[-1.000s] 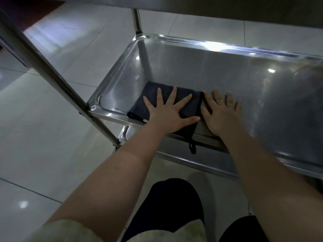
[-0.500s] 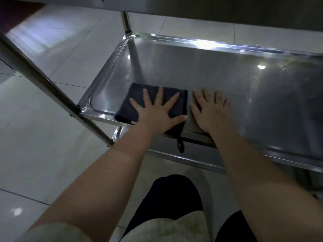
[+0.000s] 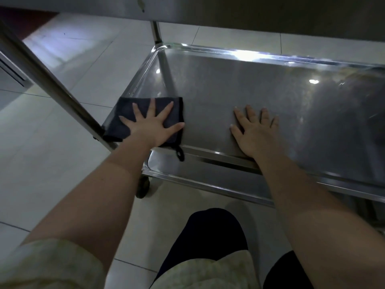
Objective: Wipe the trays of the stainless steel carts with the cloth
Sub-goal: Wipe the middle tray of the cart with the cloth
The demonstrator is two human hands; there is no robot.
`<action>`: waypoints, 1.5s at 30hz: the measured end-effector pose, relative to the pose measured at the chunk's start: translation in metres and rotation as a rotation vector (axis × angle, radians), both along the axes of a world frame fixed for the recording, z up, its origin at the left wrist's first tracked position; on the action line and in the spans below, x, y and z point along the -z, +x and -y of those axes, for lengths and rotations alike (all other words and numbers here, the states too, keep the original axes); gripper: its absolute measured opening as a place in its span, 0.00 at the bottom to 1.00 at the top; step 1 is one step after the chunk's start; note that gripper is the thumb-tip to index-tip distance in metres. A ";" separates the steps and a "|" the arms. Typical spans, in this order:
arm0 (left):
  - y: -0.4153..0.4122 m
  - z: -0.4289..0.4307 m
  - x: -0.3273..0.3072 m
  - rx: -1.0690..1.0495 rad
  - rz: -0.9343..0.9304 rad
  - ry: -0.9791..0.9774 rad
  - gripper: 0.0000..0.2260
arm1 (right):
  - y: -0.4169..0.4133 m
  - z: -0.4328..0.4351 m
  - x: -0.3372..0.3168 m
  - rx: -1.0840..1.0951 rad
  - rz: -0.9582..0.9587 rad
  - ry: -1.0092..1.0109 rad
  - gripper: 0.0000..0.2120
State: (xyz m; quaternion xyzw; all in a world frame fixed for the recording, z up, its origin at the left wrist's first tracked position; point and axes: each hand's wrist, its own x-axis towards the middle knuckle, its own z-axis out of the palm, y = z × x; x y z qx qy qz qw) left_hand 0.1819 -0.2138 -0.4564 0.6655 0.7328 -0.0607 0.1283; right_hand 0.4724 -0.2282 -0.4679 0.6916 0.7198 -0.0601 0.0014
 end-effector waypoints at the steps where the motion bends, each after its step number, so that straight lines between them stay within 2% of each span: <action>1: 0.017 0.002 0.002 0.031 0.011 0.007 0.42 | 0.000 0.000 0.000 -0.003 0.008 -0.004 0.29; 6: 0.078 0.011 0.005 0.165 0.043 0.044 0.41 | 0.008 -0.001 -0.001 -0.010 0.006 -0.034 0.33; 10: 0.026 0.012 0.001 0.102 0.061 0.058 0.41 | 0.009 -0.001 0.000 -0.008 -0.020 -0.006 0.33; 13: -0.022 0.010 -0.006 0.013 0.032 -0.013 0.43 | 0.007 0.001 0.000 -0.003 -0.020 -0.005 0.33; 16: -0.030 0.009 -0.012 0.036 0.015 -0.076 0.44 | 0.010 0.000 -0.005 -0.022 -0.156 -0.023 0.30; 18: -0.027 0.008 -0.010 0.047 0.015 -0.057 0.41 | 0.025 0.003 -0.012 -0.071 -0.303 -0.049 0.27; 19: -0.027 0.009 -0.008 0.050 0.015 -0.042 0.40 | 0.037 0.008 -0.014 -0.098 -0.318 -0.064 0.26; 21: -0.028 0.009 -0.007 0.049 0.010 -0.030 0.38 | 0.069 0.027 -0.012 -0.102 -0.197 -0.078 0.27; 23: -0.026 0.009 -0.007 0.034 0.001 -0.033 0.38 | 0.098 0.051 -0.008 -0.007 -0.057 -0.082 0.28; 25: -0.017 0.010 -0.005 0.016 -0.008 -0.030 0.39 | 0.111 0.066 -0.004 0.124 -0.028 -0.087 0.29; 27: 0.004 0.015 -0.003 0.022 -0.012 -0.019 0.40 | 0.111 0.067 -0.002 0.151 -0.042 -0.043 0.28; 29: 0.037 0.022 0.000 0.068 -0.010 -0.013 0.40 | 0.110 0.065 -0.001 0.144 -0.149 0.015 0.26; 34: 0.165 0.041 0.006 0.275 0.039 0.005 0.42 | 0.117 0.070 -0.005 0.250 -0.724 0.164 0.24; 37: 0.238 0.047 0.001 0.368 0.043 -0.017 0.42 | 0.119 0.068 -0.007 0.329 -0.854 0.167 0.23; 39: 0.257 0.049 -0.001 0.387 0.066 -0.023 0.42 | 0.123 0.068 -0.006 0.338 -0.833 0.163 0.22; 41: 0.248 0.048 0.001 0.388 0.083 -0.003 0.43 | 0.126 0.068 -0.004 0.304 -0.728 0.138 0.23; 45: 0.160 0.035 0.004 0.252 0.045 0.039 0.43 | 0.128 0.067 -0.001 0.190 -0.485 0.072 0.24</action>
